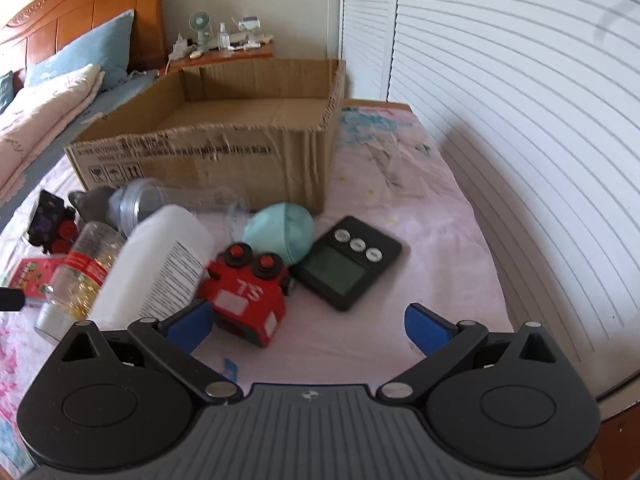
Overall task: Organize rigid objects
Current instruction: 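Grasp the red card case with the left tool while the right tool grasps the red S.L toy robot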
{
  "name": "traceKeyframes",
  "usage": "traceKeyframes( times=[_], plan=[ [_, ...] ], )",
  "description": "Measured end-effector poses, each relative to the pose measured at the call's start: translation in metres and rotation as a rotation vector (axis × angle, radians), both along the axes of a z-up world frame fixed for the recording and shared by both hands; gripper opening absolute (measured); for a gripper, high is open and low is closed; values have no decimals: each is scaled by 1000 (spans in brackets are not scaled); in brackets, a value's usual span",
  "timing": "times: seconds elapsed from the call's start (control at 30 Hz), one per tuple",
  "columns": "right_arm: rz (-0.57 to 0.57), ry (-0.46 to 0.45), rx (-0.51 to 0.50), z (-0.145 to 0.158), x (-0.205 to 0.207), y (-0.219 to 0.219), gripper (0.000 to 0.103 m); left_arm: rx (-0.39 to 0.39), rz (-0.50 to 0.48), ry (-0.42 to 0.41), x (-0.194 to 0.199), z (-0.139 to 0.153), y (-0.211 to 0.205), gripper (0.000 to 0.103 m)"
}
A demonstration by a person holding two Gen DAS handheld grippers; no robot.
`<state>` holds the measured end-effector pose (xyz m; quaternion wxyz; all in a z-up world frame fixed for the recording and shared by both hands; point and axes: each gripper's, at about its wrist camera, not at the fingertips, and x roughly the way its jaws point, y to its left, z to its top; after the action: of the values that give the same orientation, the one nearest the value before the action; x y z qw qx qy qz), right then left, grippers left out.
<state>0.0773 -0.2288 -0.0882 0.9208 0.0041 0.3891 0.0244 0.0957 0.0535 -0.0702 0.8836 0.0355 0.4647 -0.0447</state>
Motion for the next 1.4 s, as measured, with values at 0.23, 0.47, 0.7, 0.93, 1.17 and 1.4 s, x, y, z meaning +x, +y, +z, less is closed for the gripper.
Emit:
traceKeyframes(
  times=[0.23, 0.47, 0.7, 0.93, 1.17, 1.4],
  plan=[
    [-54, 15, 52, -6, 13, -4, 103, -33, -2, 15, 17, -14, -11, 102],
    [-129, 29, 29, -3, -2, -34, 103, 2, 21, 28, 12, -18, 1, 102],
    [-81, 11, 112, 1, 3, -23, 103, 3, 18, 27, 11, -18, -1, 102],
    [-67, 42, 78, -9, 11, -6, 103, -10, 18, 19, 17, -19, -4, 102],
    [-86, 61, 19, -11, -8, -31, 103, -40, 35, 8, 14, -22, 6, 102],
    [67, 4, -76, -28, -24, -19, 103, -43, 20, -33, 8, -24, 8, 103]
  ],
)
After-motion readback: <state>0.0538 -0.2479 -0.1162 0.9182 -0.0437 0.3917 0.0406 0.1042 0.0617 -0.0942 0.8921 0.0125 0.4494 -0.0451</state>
